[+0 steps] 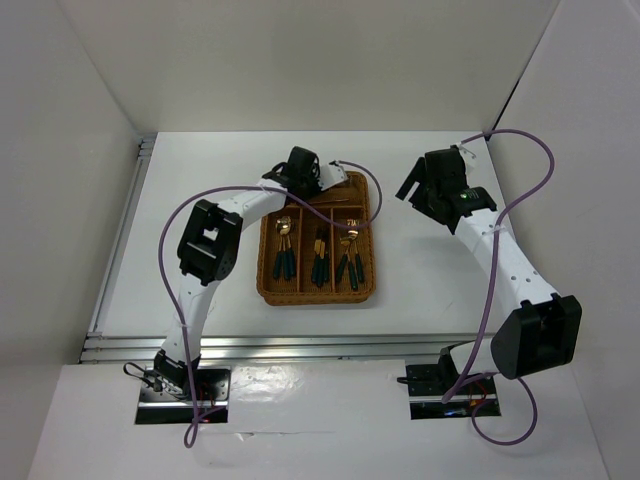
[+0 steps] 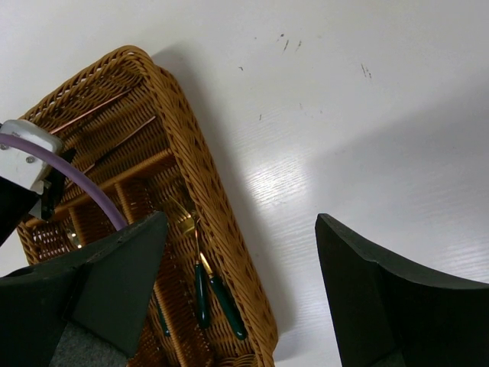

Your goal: Sort the eating utensils into containers

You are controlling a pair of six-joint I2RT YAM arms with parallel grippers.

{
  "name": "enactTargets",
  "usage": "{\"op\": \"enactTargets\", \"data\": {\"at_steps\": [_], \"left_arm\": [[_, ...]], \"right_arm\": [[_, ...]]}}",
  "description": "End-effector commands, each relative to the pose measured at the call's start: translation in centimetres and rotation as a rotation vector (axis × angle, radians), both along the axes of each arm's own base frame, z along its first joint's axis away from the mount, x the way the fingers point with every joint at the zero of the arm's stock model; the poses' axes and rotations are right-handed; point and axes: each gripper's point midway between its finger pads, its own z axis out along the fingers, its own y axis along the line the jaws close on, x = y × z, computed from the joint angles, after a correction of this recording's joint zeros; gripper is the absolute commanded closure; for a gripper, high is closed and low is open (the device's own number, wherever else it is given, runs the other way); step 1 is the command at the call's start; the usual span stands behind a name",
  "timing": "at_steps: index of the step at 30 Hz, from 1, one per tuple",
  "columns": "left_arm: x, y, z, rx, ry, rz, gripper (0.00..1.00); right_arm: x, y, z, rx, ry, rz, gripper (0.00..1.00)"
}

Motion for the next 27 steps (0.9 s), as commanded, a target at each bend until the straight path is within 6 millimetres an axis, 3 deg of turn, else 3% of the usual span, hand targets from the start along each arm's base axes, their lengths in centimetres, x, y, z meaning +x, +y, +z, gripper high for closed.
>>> {"op": "enactTargets", "data": {"at_steps": [1,11,16,22,27], "left_arm": [[1.6,0.3,4.0,-0.014,-0.125,0.034,0.54],[2.8,1.4,3.6,0.037,-0.178,0.088,0.52],[1.7,0.5,2.4,0.021,-0.108,0.027,0.58],[1.0,0.1,3.3,-0.007,-0.088,0.001,0.55],[1.5,0.6,1.4,0.029,-0.108,0.019,0.52]], "right_arm": [[0.0,-0.2,1.8,0.01,-0.059,-0.01,0.14],[0.1,-0.2,1.5,0.008,-0.05,-0.01,0.14],[0.3,0.0,0.8,0.011,-0.029,-0.001,0.14],[0.5,0.3,0.8,0.017,-0.027,0.005,0.14],[0.7,0.5,0.9,0.023,-0.026,0.012,0.14]]}}
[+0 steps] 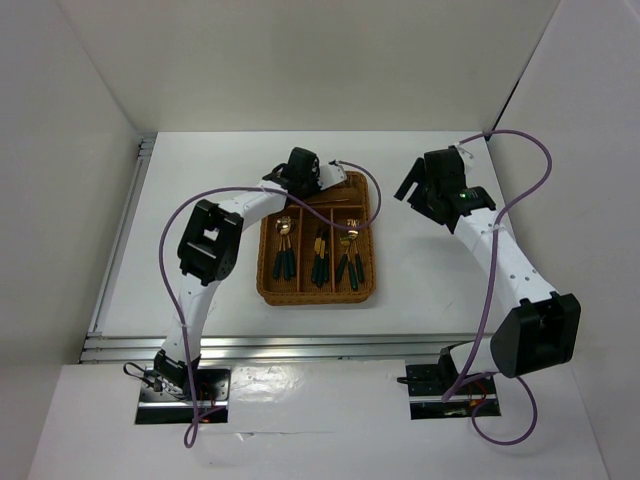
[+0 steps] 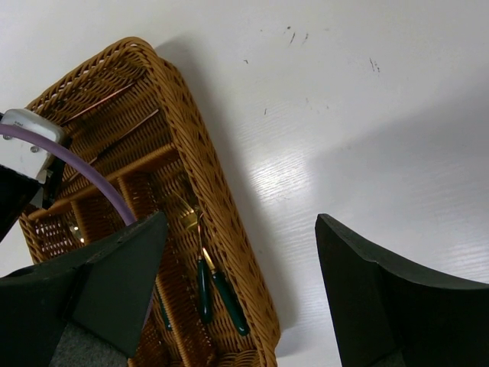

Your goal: Sort the eating utensils into containers

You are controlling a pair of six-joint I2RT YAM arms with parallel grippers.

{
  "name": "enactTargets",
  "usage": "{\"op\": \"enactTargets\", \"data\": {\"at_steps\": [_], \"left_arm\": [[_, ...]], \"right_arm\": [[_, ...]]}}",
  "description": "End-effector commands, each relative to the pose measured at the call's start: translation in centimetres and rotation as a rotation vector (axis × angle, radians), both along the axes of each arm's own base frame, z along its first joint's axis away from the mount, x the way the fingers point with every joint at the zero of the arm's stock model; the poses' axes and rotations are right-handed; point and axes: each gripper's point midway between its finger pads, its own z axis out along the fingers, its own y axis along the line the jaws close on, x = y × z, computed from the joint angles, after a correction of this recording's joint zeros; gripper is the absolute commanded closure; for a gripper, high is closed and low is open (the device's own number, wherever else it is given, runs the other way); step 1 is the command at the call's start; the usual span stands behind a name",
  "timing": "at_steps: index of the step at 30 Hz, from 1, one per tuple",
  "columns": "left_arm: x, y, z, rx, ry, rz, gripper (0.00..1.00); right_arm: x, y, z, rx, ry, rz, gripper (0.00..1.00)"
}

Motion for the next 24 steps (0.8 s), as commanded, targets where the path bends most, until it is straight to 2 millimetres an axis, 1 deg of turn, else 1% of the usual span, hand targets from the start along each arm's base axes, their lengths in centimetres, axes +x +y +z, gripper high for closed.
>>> {"op": "enactTargets", "data": {"at_steps": [1,2,3,4,6,7,8,9,11,12,14,15,18,19,20,21,22,24], "left_arm": [[0.6,0.3,-0.2,0.01,-0.039,0.007,0.52],[0.9,0.4,0.1,0.016,-0.058,0.01,0.52],[1.1,0.5,-0.3,0.018,-0.066,0.017,0.53],[1.3,0.4,-0.1,0.014,-0.074,0.018,0.53],[1.4,0.6,-1.2,0.025,-0.069,0.027,0.54],[1.4,0.6,-1.2,0.025,-0.069,0.027,0.56],[1.7,0.4,-0.7,0.02,-0.08,0.027,0.58],[1.6,0.3,-1.4,0.013,-0.066,0.025,0.61],[1.6,0.2,-1.1,0.013,-0.066,0.025,0.65],[1.6,0.1,-1.1,0.007,-0.063,0.017,0.71],[1.4,0.1,-1.4,0.006,-0.048,0.023,0.75],[1.3,0.0,-1.4,0.0,-0.045,0.014,0.79],[0.9,-0.4,-1.7,-0.014,-0.016,0.002,0.85],[0.5,-0.5,-2.1,-0.022,0.008,-0.006,0.87],[0.6,-0.8,-1.1,-0.033,0.001,-0.014,0.9],[0.5,-1.2,-0.6,-0.06,0.001,-0.022,0.91],[0.1,-1.3,-0.9,-0.068,0.023,-0.021,0.93],[-0.1,-1.5,0.0,-0.089,0.025,-0.023,0.97]], "right_arm": [[0.7,-0.1,1.1,0.003,-0.037,-0.012,0.14],[0.7,-0.1,1.1,0.003,-0.037,-0.012,0.14],[0.6,-0.1,1.0,0.001,-0.028,-0.012,0.14],[0.6,-0.1,1.0,0.001,-0.028,-0.012,0.14],[0.6,-0.1,1.0,0.001,-0.028,-0.012,0.14],[0.6,-0.1,1.0,0.001,-0.028,-0.012,0.14],[0.6,-0.3,1.2,-0.005,-0.029,-0.019,0.14],[0.6,-0.3,1.2,0.002,-0.03,-0.024,0.14],[0.6,-0.3,1.2,0.002,-0.03,-0.025,0.14],[0.4,-0.3,1.1,0.0,-0.021,-0.025,0.14],[0.4,-0.3,1.1,0.0,-0.021,-0.025,0.14],[0.4,-0.3,1.1,0.0,-0.021,-0.025,0.14],[0.4,-0.3,1.1,0.0,-0.021,-0.025,0.14],[0.3,-0.4,0.7,-0.002,-0.012,-0.025,0.14],[0.3,-0.4,0.7,-0.002,-0.012,-0.025,0.14],[0.3,-0.4,0.7,-0.002,-0.012,-0.025,0.14],[0.4,-0.3,0.8,0.0,-0.021,-0.025,0.14],[0.3,-0.2,0.4,0.004,-0.011,-0.018,0.16]]}}
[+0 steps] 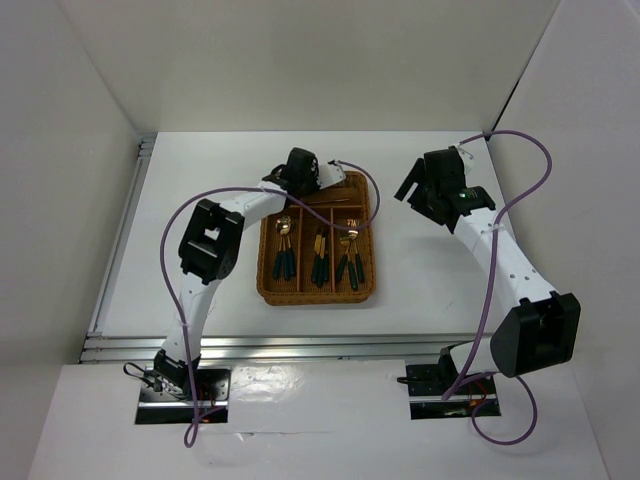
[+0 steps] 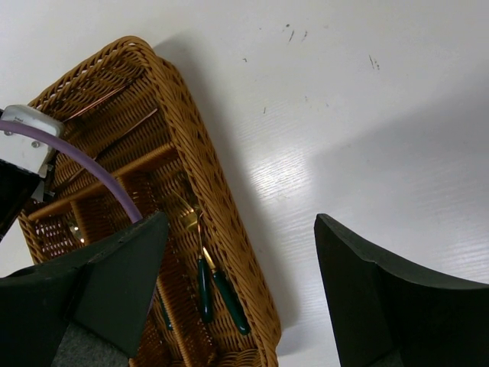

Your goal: Sort the eating utensils into containers

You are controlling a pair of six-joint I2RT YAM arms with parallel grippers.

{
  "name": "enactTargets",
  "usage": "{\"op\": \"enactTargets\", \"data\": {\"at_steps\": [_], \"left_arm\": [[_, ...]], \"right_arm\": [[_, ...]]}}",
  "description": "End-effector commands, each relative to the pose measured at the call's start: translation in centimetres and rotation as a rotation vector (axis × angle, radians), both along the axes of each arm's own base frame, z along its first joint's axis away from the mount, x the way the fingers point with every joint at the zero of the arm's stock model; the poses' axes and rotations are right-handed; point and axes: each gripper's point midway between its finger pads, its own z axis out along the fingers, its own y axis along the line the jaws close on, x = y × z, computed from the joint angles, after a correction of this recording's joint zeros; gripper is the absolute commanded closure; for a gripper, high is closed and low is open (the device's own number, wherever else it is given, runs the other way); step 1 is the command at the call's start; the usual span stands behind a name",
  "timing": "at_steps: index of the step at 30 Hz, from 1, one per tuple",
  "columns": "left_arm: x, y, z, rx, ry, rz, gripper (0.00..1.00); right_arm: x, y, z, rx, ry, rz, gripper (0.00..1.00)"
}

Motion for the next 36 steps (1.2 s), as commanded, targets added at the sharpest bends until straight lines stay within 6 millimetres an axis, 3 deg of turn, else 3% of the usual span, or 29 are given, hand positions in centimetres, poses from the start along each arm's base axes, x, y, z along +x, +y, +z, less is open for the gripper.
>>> {"op": "enactTargets", "data": {"at_steps": [1,12,18,21,23,32,33,34,36], "left_arm": [[-1.2,-1.5,0.3,-0.105,0.076,-0.009,0.97],[-4.2,-3.4,5.3,-0.198,0.12,-0.113,1.0],[-4.9,-4.2,5.0,-0.214,0.143,-0.135,1.0],[-5.5,-3.8,3.6,-0.161,0.153,-0.127,0.84],[-5.3,-4.1,3.7,-0.157,0.129,-0.122,0.75],[-4.6,-3.8,4.5,-0.15,0.096,-0.099,0.59],[-4.6,-4.0,5.0,-0.164,0.099,-0.099,0.46],[-4.6,-4.1,5.2,-0.165,0.099,-0.099,0.0],[-4.5,-4.1,5.6,-0.174,0.098,-0.093,0.0]], "right_arm": [[0.2,-0.2,1.0,0.003,-0.028,-0.013,0.16],[-0.9,-0.4,0.8,0.011,-0.036,-0.019,0.16],[-1.2,-0.3,0.8,0.026,-0.044,-0.018,0.16],[-1.3,-0.3,1.2,0.029,-0.054,-0.018,0.16],[-1.6,-0.4,1.2,0.029,-0.056,-0.018,0.16],[-1.6,-0.4,1.2,0.029,-0.056,-0.018,0.16],[-1.6,-0.4,1.2,0.029,-0.056,-0.018,0.16],[-1.6,-0.4,1.2,0.029,-0.056,-0.018,0.16],[-1.6,-0.4,1.2,0.029,-0.056,-0.018,0.16]]}}
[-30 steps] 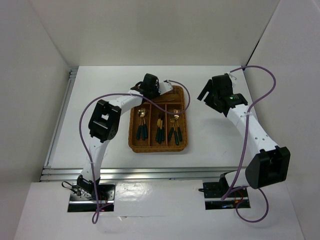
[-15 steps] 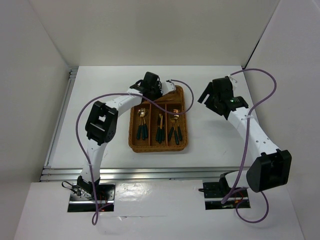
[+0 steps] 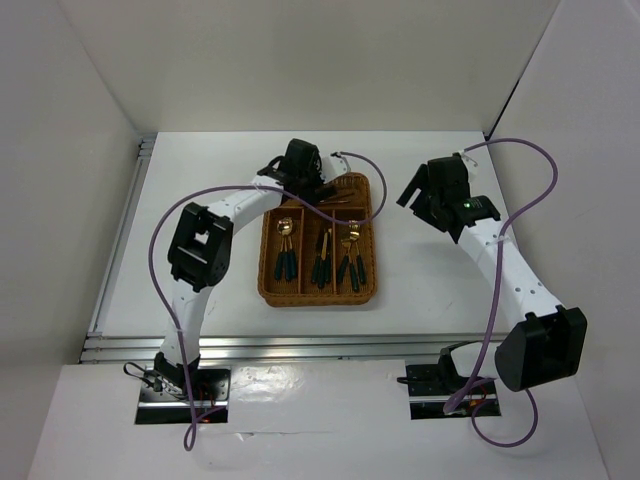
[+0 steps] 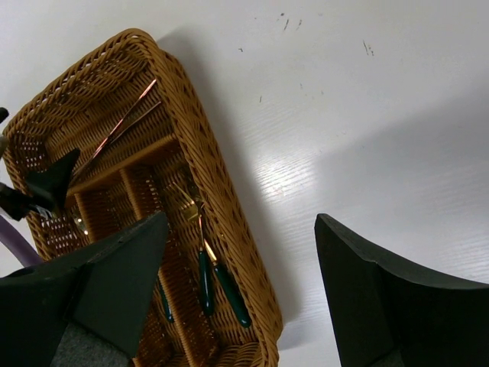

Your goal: Sort the eating utensils into containers

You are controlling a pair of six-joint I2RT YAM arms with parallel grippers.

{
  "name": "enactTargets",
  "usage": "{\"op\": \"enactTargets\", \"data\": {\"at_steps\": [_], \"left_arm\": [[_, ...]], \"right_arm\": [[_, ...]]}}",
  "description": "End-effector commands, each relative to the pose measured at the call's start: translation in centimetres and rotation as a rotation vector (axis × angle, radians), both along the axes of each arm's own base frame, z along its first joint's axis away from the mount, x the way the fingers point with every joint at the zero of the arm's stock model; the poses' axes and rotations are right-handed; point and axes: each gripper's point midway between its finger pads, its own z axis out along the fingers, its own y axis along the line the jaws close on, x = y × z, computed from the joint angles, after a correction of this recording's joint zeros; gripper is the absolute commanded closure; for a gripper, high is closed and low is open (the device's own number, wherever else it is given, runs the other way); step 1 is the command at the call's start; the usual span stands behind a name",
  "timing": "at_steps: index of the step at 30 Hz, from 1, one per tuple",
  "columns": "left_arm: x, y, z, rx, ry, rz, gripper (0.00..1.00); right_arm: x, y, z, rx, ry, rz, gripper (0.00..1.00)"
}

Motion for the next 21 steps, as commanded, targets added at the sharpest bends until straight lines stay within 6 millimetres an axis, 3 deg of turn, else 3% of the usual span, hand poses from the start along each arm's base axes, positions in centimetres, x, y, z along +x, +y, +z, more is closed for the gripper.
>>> {"op": "enactTargets", "data": {"at_steps": [1,4,11,17,21], "left_arm": [[-1.1,-1.7,2.7,-0.06,0.009,-0.026,0.0],[-0.8,-1.6,3.5,-0.073,0.002,-0.001,0.0],[0.3,-0.8,8.6,-0.192,-0.034,0.103,0.0],[1.0,2.4,12.9,-0.351,-0.048,0.27,0.0],[1.2,4.9,14.9,-0.46,-0.046,0.401,0.0]], "right_arm": [[0.0,-0.2,1.2,0.004,-0.043,-0.004,0.14],[0.3,-0.3,1.3,-0.004,-0.046,-0.013,0.11],[1.3,-1.6,3.4,-0.081,-0.11,-0.032,0.01],[1.7,-3.2,5.3,-0.14,-0.162,-0.095,0.01],[1.6,-3.7,8.9,-0.148,-0.289,-0.11,0.01]]}}
